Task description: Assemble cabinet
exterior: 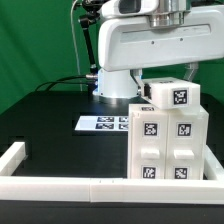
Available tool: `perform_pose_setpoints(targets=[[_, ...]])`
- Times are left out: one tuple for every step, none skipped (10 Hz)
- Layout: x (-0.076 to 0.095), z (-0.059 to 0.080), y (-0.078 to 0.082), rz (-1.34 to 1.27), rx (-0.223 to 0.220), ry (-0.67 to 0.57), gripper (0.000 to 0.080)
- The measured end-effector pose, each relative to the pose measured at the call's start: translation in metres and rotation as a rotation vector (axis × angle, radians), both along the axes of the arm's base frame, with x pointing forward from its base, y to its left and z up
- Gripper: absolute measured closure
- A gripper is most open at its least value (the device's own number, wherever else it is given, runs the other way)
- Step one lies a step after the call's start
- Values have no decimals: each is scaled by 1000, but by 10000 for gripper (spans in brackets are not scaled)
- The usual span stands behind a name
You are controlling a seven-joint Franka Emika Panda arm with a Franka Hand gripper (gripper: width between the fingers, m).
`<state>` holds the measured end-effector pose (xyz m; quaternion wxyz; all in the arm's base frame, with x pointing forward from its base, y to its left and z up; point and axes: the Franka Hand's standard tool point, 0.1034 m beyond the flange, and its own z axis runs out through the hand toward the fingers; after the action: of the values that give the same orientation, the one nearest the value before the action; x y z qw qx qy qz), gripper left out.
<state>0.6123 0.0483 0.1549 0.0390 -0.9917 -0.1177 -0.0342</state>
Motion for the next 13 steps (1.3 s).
perform_pose_setpoints(targets=[[2, 0, -1, 5, -1, -18, 239], [2, 0, -1, 5, -1, -21, 239], [3, 0, -1, 5, -1, -25, 239], [3, 0, -1, 5, -1, -25, 239], [3, 0, -1, 5, -1, -25, 239], [3, 0, -1, 5, -1, -25, 239], [3, 0, 0, -5, 0, -24, 239], [3, 0, 0, -16, 1, -23, 239], [3, 0, 0, -23, 1, -22, 239], [2, 0, 0, -92, 8, -16, 239], [3, 1, 1, -182, 16, -10, 239], [2, 0, 3, -297, 30, -1, 239], [1, 0, 5, -404, 42, 8, 239]])
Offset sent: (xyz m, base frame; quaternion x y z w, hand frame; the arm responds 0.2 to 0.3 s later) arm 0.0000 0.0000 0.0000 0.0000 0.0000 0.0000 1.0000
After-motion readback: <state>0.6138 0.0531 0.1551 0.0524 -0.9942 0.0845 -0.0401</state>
